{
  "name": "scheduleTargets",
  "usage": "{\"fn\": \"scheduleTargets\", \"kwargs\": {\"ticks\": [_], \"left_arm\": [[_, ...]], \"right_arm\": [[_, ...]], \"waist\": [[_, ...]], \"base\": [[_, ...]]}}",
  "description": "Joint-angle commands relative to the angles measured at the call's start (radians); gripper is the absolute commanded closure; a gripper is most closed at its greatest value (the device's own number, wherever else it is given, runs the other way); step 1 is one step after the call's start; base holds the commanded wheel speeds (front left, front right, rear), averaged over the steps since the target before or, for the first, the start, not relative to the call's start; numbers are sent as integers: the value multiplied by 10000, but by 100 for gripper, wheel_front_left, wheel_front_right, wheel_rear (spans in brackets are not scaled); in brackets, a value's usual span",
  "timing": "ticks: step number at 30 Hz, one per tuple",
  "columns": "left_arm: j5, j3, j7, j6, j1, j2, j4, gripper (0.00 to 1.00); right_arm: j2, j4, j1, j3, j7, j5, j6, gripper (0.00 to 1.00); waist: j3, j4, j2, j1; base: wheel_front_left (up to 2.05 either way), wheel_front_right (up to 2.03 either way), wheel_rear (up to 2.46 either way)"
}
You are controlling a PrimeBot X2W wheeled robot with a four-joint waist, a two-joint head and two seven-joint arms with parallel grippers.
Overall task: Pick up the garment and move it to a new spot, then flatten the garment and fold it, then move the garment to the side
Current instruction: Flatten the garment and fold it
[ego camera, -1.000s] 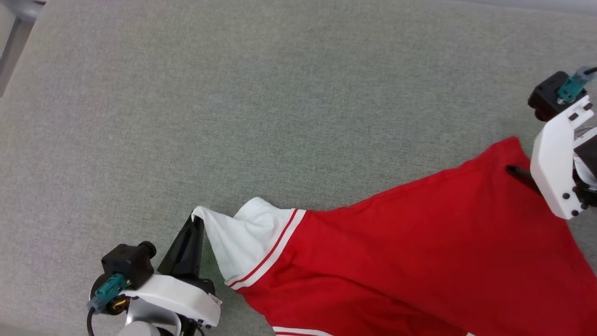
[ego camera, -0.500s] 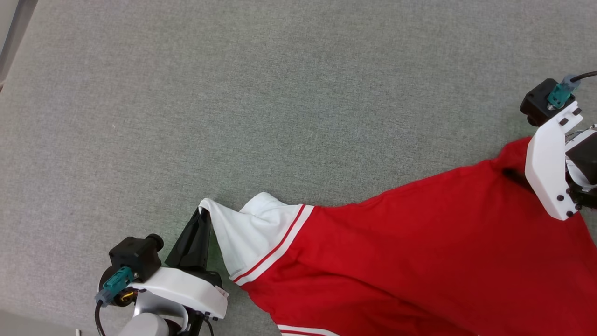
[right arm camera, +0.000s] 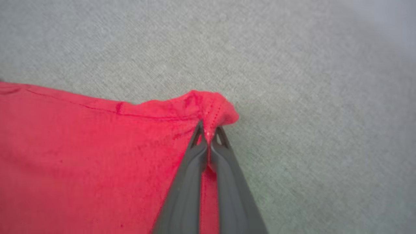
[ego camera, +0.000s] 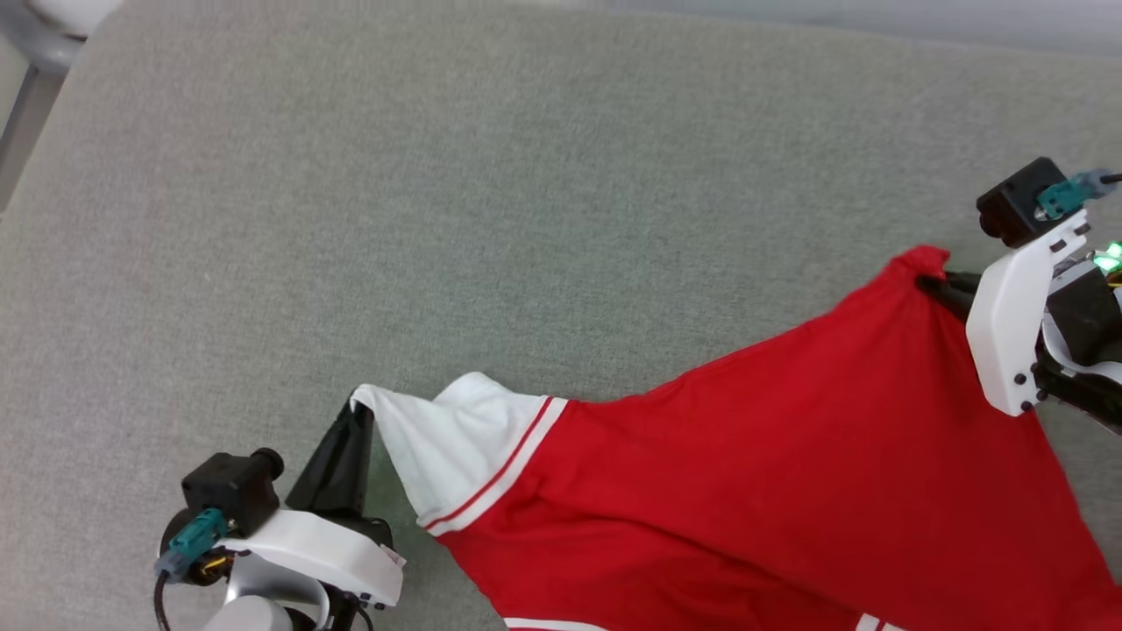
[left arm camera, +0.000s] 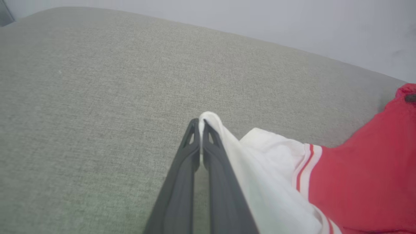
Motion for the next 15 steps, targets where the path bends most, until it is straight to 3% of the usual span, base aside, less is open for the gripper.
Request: {"fn": "scheduleTargets", "kwargs": {"ticks": [1, 6, 15], "left_arm": [[-13, 88, -50, 18, 106, 59, -140, 100], [178, 406, -43, 156, -116, 537, -1019, 100], [351, 1003, 402, 237, -1342, 1259, -2565, 100]], "right_arm": [[49, 37, 217, -177, -496, -72, -15, 100], [3, -303, 749, -879, -2091, -126, -15, 100], [287, -1156, 1084, -2683, -3177, -444, -15, 100]], "waist": [[-406, -248, 0, -1], [-1202, -620, 0, -1], [-1844, -1160, 0, -1]], "base": [[0, 0, 0], [0, 0, 0], [0, 0, 0]]}}
